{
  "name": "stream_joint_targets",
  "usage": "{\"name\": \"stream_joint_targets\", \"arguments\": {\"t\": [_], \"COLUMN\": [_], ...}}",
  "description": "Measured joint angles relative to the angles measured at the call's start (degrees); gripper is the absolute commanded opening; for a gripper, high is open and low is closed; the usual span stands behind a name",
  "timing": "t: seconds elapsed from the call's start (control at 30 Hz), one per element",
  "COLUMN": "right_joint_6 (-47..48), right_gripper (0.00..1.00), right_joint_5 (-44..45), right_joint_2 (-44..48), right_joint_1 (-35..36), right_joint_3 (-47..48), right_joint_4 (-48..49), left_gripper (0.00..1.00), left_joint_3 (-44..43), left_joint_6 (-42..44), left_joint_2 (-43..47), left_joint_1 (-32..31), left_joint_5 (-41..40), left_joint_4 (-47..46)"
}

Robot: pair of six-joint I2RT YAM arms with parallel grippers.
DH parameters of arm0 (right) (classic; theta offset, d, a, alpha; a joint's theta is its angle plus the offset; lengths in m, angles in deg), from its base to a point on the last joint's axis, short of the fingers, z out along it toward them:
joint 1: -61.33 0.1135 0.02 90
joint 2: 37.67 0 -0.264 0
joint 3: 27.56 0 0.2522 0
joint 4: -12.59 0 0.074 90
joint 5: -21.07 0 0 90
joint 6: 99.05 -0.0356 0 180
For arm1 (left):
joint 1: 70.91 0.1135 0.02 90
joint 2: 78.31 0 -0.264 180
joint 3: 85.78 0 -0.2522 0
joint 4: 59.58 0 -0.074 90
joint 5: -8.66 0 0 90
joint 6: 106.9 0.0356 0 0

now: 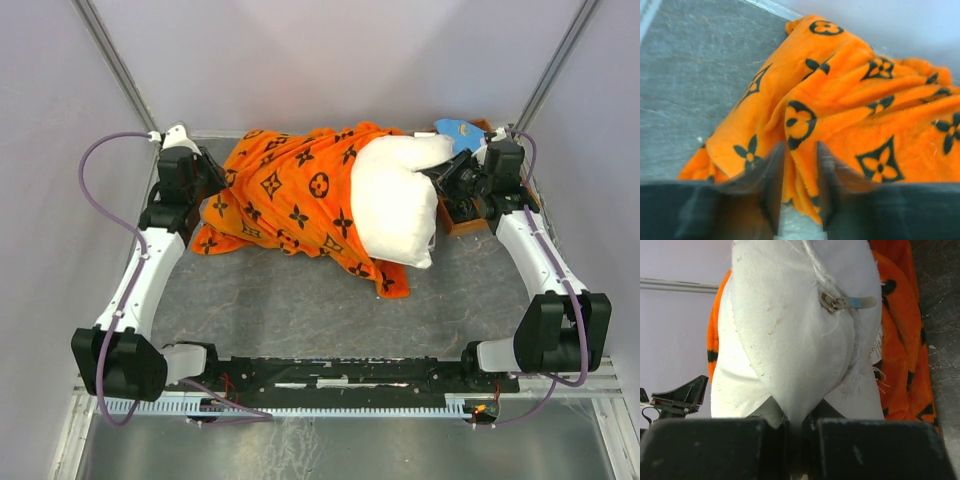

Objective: Remove the pillowcase from the pillow
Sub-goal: Remove the pillow from the pillowcase.

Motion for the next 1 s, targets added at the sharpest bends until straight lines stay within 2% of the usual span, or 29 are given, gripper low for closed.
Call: {"name": "stream_joint_targets", "arguments": {"t": [0.03,0.07,0.13,0.17,0.2,0.23,0.27,0.47,0.73,0.77,0.8,0.83,0.87,0.9,0.93,1.0], "right_joint_6": [0.2,0.6,1.0,1.2,1.4,1.6,1.7,3.1,4.2,4.3,4.4,4.5,4.6,4.6,4.5,3.9], "right_gripper": [0.02,0.02,0.02,0.02,0.02,0.02,0.02,0.02,0.02,0.02,0.02,0.02,0.02,0.02,0.02,0.02], "right_joint_5": [0.0,0.2,0.3,0.5,0.6,0.8,0.9,1.6,2.4,2.4,2.4,2.4,2.4,2.2,1.8,-0.4], "right_joint_2": [0.0,0.0,0.1,0.1,0.1,0.1,0.2,0.6,0.6,0.6,0.6,0.6,0.6,0.6,0.6,0.6], "right_joint_1": [0.1,0.2,0.2,0.3,0.4,0.5,0.6,1.8,3.6,3.8,4.1,4.3,4.4,4.5,4.7,4.9], "right_joint_3": [0.2,0.3,0.5,0.6,0.7,0.9,1.0,1.5,2.6,2.9,3.2,3.6,3.9,4.3,4.6,5.1], "right_joint_4": [-0.4,-0.9,-1.4,-1.8,-2.1,-2.4,-2.6,-4.5,-6.0,-6.4,-6.7,-7.0,-7.2,-7.4,-7.5,-7.0], "left_gripper": [0.04,0.03,0.03,0.08,0.3,0.86,0.99,0.99,1.0,0.9,0.7,0.56,0.24,0.07,0.03,0.03], "left_joint_3": [0.0,0.0,0.0,0.0,0.0,0.0,0.0,0.0,0.6,0.6,0.6,0.5,0.3,-0.1,-0.7,-2.1], "left_joint_6": [0.3,0.7,1.4,1.4,1.5,1.7,2.3,4.0,6.9,6.9,7.0,7.1,7.0,6.9,6.7,5.9], "left_joint_2": [-0.5,-1.0,-2.1,-2.6,-3.1,-3.6,-4.1,-7.1,-15.4,-17.3,-18.8,-20.6,-22.5,-24.0,-25.4,-27.1], "left_joint_1": [1.3,2.3,3.5,3.9,4.1,4.5,4.8,5.6,5.7,5.7,5.7,5.7,5.9,6.1,6.4,7.2], "left_joint_5": [1.8,3.1,5.1,6.1,6.6,7.4,8.3,12.0,17.7,17.6,17.5,17.1,16.7,16.3,16.3,16.5], "left_joint_4": [-0.6,-1.1,-1.9,-2.1,-2.4,-2.8,-3.3,-5.6,-14.9,-15.6,-16.1,-16.4,-16.5,-16.8,-16.9,-17.8]}}
